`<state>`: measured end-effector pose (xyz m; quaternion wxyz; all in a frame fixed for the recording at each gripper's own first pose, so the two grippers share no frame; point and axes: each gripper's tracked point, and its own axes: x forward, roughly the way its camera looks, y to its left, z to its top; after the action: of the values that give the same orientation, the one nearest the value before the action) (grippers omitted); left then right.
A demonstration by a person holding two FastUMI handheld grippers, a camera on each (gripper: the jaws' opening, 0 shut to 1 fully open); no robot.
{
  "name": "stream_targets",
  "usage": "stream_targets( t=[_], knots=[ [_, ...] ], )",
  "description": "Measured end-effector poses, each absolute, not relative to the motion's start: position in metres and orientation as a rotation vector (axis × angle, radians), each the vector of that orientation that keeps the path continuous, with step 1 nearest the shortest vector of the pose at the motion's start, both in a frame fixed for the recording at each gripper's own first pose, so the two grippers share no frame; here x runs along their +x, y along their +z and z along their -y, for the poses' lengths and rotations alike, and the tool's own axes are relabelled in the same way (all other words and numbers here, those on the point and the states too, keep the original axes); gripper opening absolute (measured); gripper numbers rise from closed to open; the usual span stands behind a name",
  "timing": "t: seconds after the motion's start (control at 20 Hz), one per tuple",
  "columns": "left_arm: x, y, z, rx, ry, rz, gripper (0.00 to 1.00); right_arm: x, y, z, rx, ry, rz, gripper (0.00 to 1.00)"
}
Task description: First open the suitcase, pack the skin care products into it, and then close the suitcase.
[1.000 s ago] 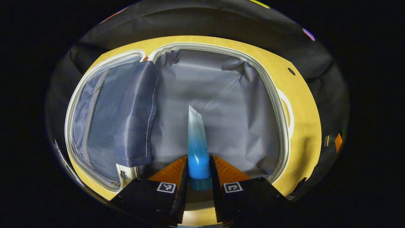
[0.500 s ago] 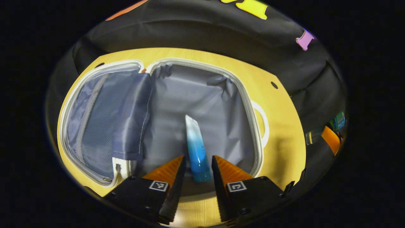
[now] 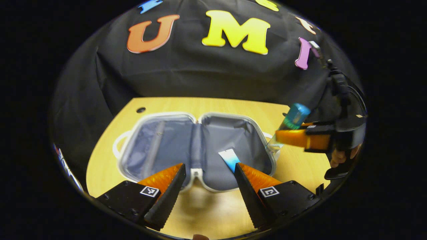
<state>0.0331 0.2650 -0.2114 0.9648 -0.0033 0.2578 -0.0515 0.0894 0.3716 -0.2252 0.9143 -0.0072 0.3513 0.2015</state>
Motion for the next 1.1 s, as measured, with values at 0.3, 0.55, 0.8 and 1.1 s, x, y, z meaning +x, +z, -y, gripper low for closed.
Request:
stream_targets(
  t=[0.3, 0.55, 0.8, 1.1],
  knots=[
    [0.012, -0.186, -0.262, 0.054, -0.078, -0.306, 0.94, 0.075, -0.292, -0.397, -0.03, 0.341, -0.95, 0.35],
    [0.004, -0.185, -0.264, 0.068, -0.068, -0.249, 0.94, 0.072, -0.313, -0.399, 0.032, 0.26, -1.074, 0.32],
    [-0.006, -0.172, -0.284, 0.025, -0.041, -0.211, 0.94, 0.091, -0.321, -0.407, 0.07, 0.218, -1.083, 0.35],
    [0.006, -0.192, -0.337, 0.026, 0.023, -0.249, 0.94, 0.105, -0.342, -0.411, 0.118, 0.166, -1.126, 0.35]
  ],
)
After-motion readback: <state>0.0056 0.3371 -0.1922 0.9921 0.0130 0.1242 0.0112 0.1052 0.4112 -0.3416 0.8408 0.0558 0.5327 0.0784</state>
